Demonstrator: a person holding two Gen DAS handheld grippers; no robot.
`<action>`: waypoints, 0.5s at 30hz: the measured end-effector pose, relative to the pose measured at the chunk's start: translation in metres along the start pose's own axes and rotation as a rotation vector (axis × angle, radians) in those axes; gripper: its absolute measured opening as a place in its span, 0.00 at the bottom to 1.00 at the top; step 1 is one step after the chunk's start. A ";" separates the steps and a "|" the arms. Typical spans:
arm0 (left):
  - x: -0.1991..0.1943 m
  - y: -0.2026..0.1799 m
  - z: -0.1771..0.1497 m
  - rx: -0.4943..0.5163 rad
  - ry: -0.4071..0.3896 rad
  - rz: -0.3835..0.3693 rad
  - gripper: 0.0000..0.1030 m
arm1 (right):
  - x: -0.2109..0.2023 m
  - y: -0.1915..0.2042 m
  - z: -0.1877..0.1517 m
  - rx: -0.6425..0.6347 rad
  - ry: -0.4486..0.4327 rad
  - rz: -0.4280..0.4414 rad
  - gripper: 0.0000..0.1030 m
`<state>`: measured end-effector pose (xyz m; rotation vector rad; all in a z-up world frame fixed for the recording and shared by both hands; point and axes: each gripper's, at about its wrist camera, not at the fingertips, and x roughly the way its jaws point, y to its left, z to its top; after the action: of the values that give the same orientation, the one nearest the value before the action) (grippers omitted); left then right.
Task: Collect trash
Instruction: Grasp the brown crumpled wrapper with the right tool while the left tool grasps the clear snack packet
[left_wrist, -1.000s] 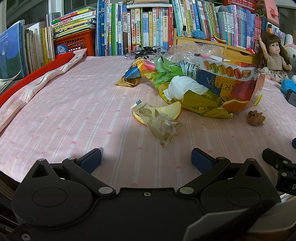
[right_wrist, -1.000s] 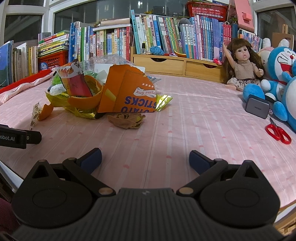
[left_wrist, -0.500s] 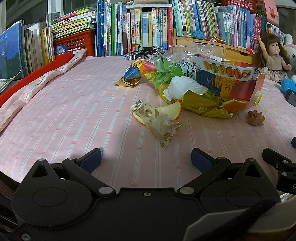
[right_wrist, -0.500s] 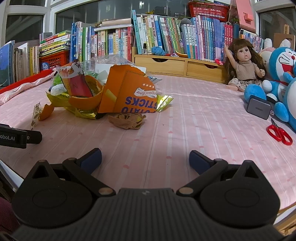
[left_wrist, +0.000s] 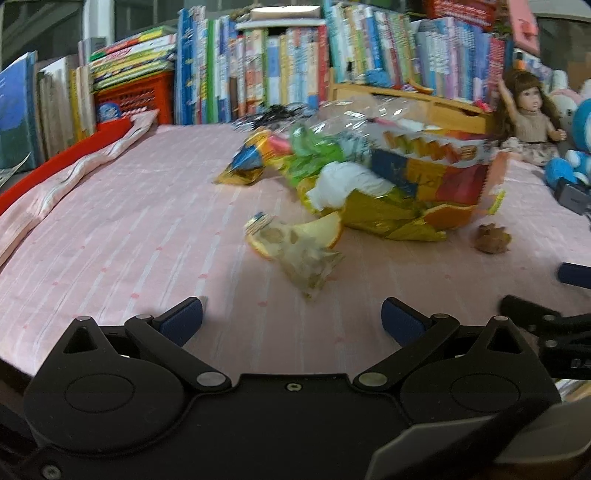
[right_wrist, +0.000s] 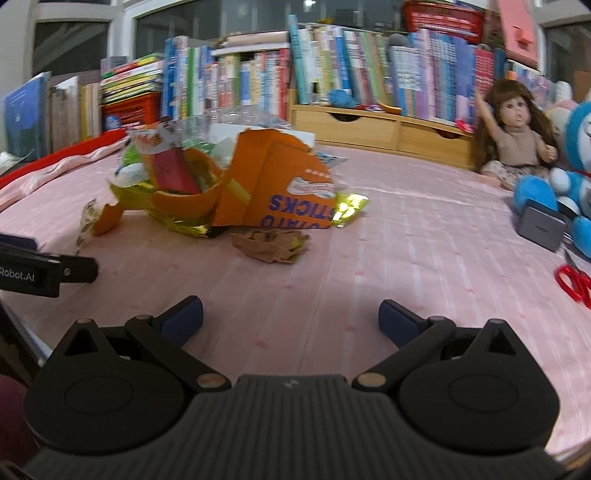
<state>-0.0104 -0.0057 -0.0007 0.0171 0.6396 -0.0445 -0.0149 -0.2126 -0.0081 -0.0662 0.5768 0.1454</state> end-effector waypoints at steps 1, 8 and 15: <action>-0.001 -0.002 0.000 0.010 -0.010 -0.007 1.00 | 0.001 0.001 0.002 -0.012 0.004 0.007 1.00; -0.009 -0.004 0.006 -0.017 -0.131 -0.041 1.00 | 0.012 0.005 0.015 -0.071 0.009 0.034 0.99; 0.002 0.008 0.019 -0.099 -0.155 -0.042 0.99 | 0.022 0.005 0.031 -0.088 -0.001 0.032 0.95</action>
<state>0.0033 0.0013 0.0133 -0.0949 0.4863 -0.0545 0.0192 -0.2014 0.0053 -0.1429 0.5703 0.2018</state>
